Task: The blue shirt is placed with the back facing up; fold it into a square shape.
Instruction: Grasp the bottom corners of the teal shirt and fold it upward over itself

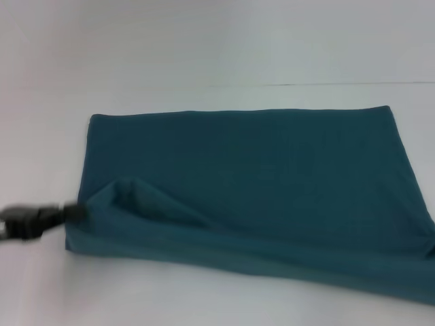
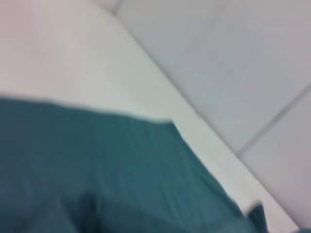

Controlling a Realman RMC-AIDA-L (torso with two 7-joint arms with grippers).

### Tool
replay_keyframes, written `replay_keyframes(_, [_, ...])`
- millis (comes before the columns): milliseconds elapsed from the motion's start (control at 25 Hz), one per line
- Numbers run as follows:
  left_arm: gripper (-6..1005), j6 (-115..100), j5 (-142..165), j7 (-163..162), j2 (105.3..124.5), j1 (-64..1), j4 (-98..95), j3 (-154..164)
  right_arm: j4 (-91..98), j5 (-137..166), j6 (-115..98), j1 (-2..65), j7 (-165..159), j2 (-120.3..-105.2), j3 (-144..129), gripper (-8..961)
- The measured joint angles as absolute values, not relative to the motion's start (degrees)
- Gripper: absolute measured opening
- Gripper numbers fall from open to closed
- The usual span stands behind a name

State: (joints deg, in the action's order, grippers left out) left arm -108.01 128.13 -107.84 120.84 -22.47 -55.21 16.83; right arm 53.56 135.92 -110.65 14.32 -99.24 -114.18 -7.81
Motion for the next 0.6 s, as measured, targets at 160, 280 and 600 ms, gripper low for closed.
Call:
replay_keyframes(160, [121,-98.45,126.2,-107.93,119.72,-28.31,-50.0,15.88,49.09,135.71,-102.72,21.54,-100.03,-113.03,-7.21,7])
replay_keyframes(280, [124,-90.25,125.39,-107.96,119.58,-32.3,-46.74,16.0,43.94,135.73,-93.99,26.45,-100.14,-112.26,-7.91,7])
replay_keyframes(600, [131,-61.52,124.85,-107.11,120.21,-42.91,-37.56,16.67,30.9,134.83,-64.23,37.92,-95.39,-113.06,-11.32,6])
